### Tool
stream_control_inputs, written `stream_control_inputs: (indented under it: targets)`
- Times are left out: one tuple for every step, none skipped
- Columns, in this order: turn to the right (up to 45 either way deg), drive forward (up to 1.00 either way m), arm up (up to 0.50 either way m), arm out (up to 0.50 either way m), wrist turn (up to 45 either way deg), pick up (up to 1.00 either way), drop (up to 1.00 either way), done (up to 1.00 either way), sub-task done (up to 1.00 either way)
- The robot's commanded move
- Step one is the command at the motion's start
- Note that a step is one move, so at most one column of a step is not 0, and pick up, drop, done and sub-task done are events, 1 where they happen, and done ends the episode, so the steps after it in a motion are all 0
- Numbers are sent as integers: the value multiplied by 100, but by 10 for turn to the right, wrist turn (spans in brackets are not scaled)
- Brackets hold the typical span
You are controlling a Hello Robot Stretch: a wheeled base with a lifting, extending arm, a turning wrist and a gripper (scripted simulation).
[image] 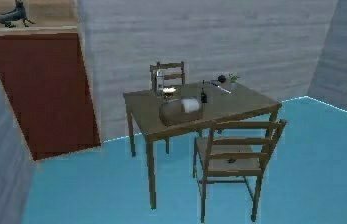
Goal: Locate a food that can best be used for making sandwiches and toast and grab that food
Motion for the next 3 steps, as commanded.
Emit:
stream_control_inputs:
  targets:
    - [-210, 0, 0, 0, 0, 0, 0, 0, 0]
    - [0, 45, 0, 0, 0, 0, 0, 0, 0]
    - [-450, 0, 0, 0, 0, 0, 0, 0, 0]
